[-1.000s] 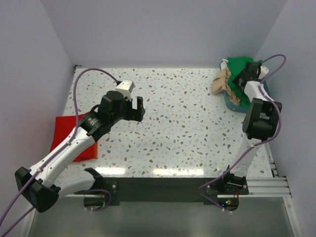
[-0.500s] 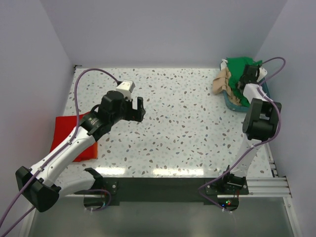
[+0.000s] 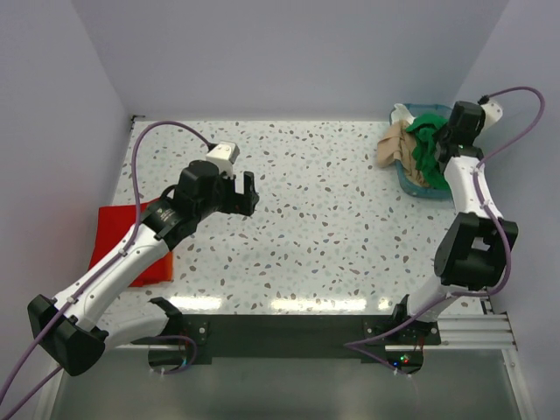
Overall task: Fold and stack the t-shirts
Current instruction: Grab the tshirt from the pile, then move the tshirt to the center of the board
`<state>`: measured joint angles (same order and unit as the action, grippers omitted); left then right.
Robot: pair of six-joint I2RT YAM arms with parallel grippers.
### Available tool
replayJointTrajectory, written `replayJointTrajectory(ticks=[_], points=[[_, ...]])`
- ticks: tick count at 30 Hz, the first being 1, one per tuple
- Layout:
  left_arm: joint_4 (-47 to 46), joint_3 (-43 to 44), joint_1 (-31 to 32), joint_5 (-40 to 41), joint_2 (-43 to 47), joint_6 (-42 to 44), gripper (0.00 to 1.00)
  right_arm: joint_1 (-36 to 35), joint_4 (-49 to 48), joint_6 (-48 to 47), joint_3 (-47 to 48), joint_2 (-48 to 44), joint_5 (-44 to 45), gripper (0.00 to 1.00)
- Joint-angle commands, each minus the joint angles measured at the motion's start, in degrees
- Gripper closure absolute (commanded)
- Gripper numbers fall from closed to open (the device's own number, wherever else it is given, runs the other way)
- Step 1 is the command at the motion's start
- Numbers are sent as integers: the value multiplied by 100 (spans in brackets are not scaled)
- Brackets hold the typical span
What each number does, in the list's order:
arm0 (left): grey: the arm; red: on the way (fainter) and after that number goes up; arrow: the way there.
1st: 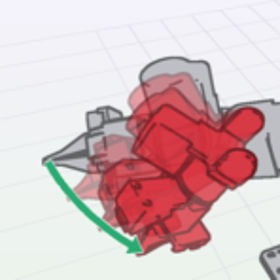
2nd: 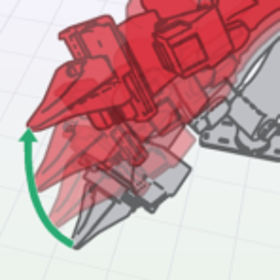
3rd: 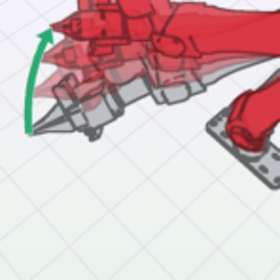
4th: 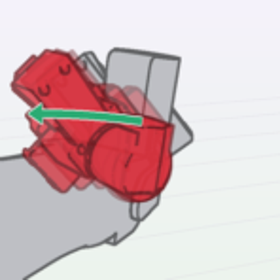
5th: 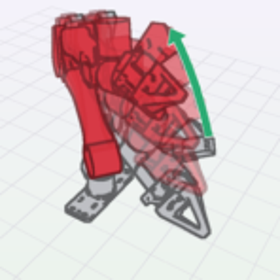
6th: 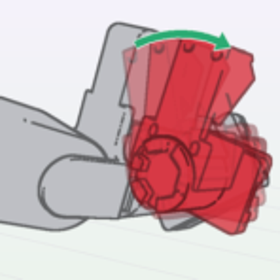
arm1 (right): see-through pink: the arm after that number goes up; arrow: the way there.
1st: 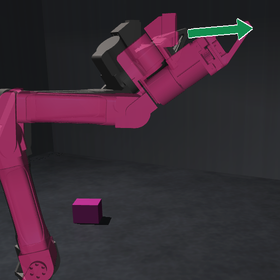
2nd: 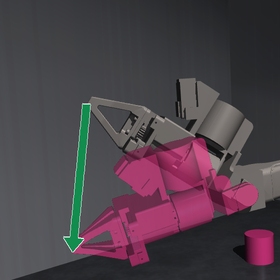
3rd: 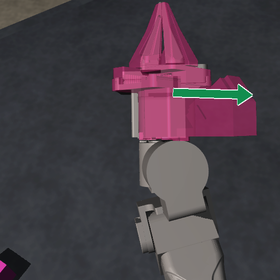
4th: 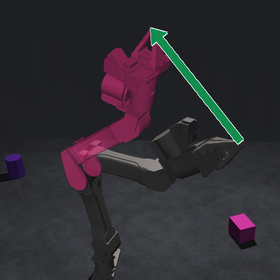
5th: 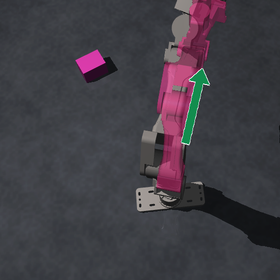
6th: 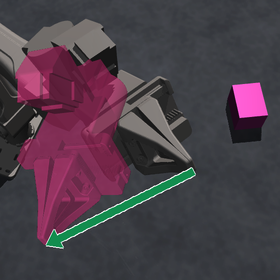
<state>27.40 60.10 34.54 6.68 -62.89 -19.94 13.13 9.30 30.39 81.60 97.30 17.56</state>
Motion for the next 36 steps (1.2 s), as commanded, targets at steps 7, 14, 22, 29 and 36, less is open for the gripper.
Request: replayJointTrajectory(ticks=[7,14,22,29,36], points=[[-331,-16,-36,-123,5,-97,0,-99,-490,28,-356,-1493,-385,100],[-375,-33,-36,-70,58,-255,0,-635,-202,2,-84,-2390,-869,100],[-455,-121,-53,79,163,-580,0,-2031,-192,405,189,-2909,-1746,100],[-437,-51,-71,193,225,-739,0,-3061,-140,784,557,-2848,-2475,100],[-481,-77,-88,273,172,-915,0,-3158,230,934,375,-2769,-2854,100]])
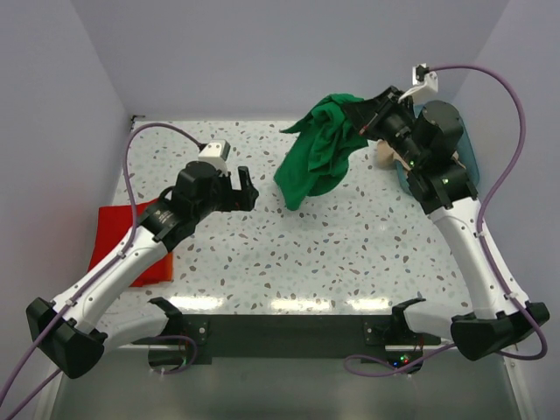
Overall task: Fold and stack the t-shirts
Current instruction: Move the tshirt to the center of the board, then flatten the tshirt out
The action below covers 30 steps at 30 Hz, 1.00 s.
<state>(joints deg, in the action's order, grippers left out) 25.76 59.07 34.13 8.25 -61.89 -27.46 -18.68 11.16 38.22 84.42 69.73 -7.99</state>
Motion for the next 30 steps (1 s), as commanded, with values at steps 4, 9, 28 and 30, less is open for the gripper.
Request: replayJointTrajectory(ticks=[4,9,28,30], points=[[-378,8,-38,1,-121,-224,0,39,316,107,-48,145,-546,100],[-641,-307,-38,-192,-280,-444,0,574,299,186,-1336,-12,-800,84],[-2813,-864,146,-1757,-2791,-1297,24,1349,906,-746,-3370,-637,-343,35],[-2796,-696,225,-1695,-3056,-1305,30,1314,853,-728,-3502,-619,-361,36]])
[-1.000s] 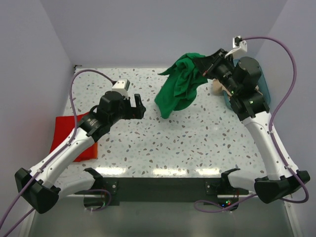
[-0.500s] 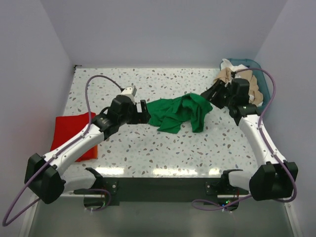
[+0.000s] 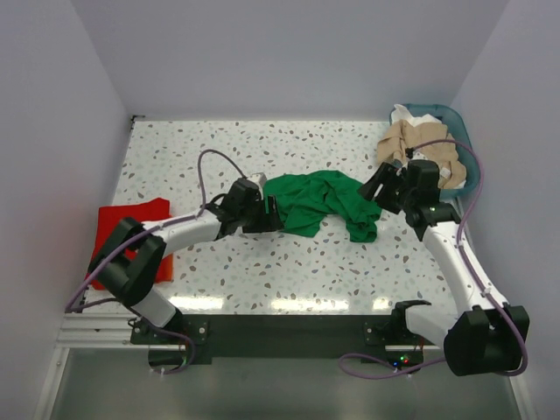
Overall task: Fold and stack the t-shirts
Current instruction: Flatten the tshirt out
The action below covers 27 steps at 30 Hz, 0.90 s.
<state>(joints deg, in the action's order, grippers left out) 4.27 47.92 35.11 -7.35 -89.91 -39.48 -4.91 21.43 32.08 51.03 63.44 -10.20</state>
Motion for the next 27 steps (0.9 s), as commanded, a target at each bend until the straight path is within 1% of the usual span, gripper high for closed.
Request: replayJointTrajectory(ticks=[1,4,7,8,10,13,14,16,17,19,20,23,27], points=[[-664,542,127,-161,-481,-138,32,-72,-200,-114,-224,28,-158,36],[-726,691,198,-108,-790,-174,38,-89,-227,-123,-277,46,-167,36],[-752,797,250,41,-1036,-191,40,-89,-218,-166,-277,46,-141,36],[-770,841,259,41,-1090,-191,43,-89,-227,-166,-277,54,-158,36],[-796,894,277,-11,-1230,-200,46,-89,-262,-175,-277,89,-176,36],[-796,894,294,-64,-1275,-244,55,-89,-271,-210,-286,142,-149,36],[-762,886,312,-73,-1266,-235,62,-89,-288,-210,-312,168,-141,36],[-735,842,321,-64,-1196,-253,69,-107,-358,-210,-339,221,-123,36],[-700,798,312,-56,-1143,-270,79,-116,-385,-202,-330,300,-106,36],[-639,702,312,23,-968,-279,90,-256,-429,-210,-304,414,35,36],[-551,666,312,76,-898,-279,100,-326,-412,-245,-234,476,114,37],[-245,500,286,435,-538,-288,100,-904,-359,-307,-76,766,614,38],[-67,192,119,568,68,-305,100,-1223,-341,-360,30,1135,1194,40]])
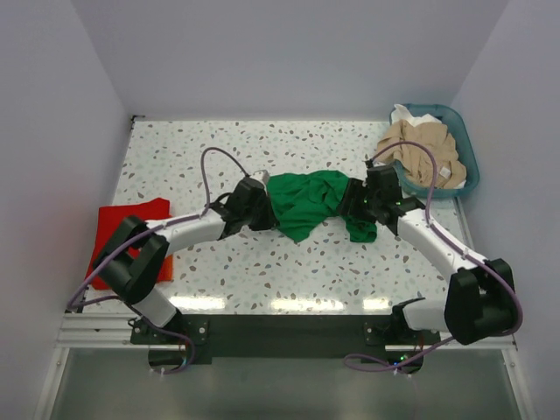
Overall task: Fold and stack the t-shirts
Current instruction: Flatten the tshirt out
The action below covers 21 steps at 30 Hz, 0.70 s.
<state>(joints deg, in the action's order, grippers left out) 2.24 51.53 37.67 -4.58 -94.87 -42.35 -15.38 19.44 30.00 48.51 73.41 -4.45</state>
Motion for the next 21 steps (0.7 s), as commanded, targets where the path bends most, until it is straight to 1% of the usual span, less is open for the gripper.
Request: replayJointTrajectory(ticks=[1,2,6,10,13,14,16,17,20,21], points=[[162,-274,-233,300,671,-28,100,-194,-134,-170,273,261,725,41],[241,-318,-260,352,759,-19,100,-246,-134,-205,273,314,961,41],[461,-424,-383,431,1119,60,100,-317,-186,-258,299,657,1340,41],[637,-468,-514,440,1295,121,100,-343,-221,-275,448,1096,1517,41],[734,-477,-672,440,1453,174,100,-361,-204,-258,580,1369,1429,55],[795,-477,-717,440,1489,192,100,-352,-169,-258,615,1439,1429,67],[874,-468,-874,440,1603,262,100,-343,-29,-249,712,1414,1490,78],[970,-451,-936,440,1647,288,100,-352,41,-240,756,1396,1482,85],[1172,-416,-1182,440,1831,420,100,-317,358,-275,984,1203,1762,95],[1243,-363,-1296,449,1927,473,100,-282,489,-301,1046,1072,1807,96]])
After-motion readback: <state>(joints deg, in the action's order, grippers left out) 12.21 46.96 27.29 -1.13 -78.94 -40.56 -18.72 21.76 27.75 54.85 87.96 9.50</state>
